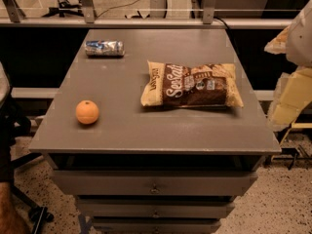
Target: Move brown chip bag near redbull can
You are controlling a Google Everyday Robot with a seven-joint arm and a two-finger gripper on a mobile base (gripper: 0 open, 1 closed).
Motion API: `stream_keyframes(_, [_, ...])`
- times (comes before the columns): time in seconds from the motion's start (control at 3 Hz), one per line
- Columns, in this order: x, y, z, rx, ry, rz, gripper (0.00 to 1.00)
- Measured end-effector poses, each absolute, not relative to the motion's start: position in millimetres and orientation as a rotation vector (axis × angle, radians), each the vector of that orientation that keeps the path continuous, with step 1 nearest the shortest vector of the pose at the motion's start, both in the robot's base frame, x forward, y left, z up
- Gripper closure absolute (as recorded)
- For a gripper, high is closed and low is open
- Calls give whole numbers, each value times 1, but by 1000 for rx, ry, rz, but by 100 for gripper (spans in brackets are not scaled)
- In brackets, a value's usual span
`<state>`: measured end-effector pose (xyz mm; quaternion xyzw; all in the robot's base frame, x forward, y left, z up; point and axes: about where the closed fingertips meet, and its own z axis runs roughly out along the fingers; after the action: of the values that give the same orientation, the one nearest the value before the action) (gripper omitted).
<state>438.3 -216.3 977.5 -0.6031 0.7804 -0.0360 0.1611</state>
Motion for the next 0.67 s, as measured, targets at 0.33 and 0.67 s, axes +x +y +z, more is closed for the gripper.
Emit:
stream_keyframes(0.33, [438,-216,978,-1722,2228,-103,0])
stream_keyframes(0.67, [450,-215,982,-1698,2191,-70,0])
